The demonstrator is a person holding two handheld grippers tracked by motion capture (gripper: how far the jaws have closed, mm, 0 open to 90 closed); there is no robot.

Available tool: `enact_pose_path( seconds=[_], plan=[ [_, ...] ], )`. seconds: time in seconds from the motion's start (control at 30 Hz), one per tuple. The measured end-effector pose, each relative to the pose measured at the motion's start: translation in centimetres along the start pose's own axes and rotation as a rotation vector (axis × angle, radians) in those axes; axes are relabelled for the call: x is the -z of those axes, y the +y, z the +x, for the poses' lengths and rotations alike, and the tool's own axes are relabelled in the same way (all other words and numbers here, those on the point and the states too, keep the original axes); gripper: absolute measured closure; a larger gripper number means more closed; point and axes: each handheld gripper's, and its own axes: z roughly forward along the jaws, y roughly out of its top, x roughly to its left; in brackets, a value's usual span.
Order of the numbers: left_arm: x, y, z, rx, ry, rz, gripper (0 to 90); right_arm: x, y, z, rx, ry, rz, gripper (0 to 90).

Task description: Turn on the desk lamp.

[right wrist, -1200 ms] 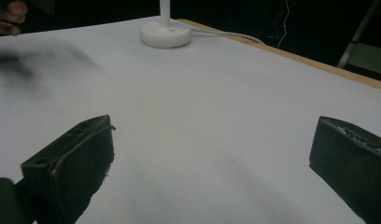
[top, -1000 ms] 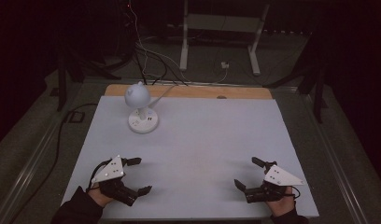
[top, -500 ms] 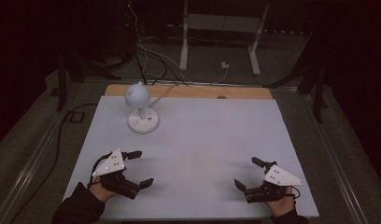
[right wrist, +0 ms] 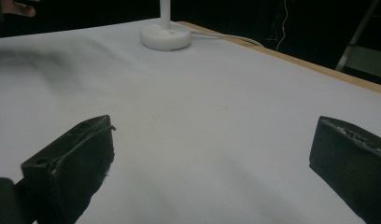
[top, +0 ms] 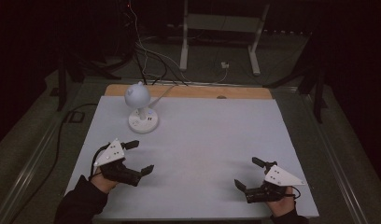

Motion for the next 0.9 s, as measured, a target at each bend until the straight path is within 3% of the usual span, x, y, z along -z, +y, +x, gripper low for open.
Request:
enact_pose_path(
  seconds=[0.17,0.4,0.9],
  plan=[
    [-0.5,0.5,0.6,0.009,0.048,-0.012,0.2,0.0,0.0,0.0,-0.003,0.0,0.0,0.0],
    [-1.6,1.0,1.5,0.06,0.117,-0.019,0.3,0.0,0.0,0.0,-0.003,0.002,0.0,0.0],
    [-3.3,1.7,2.7,0.085,0.232,-0.001,0.3,0.0,0.0,0.0,-0.003,0.007,-0.002,0.0]
  ],
)
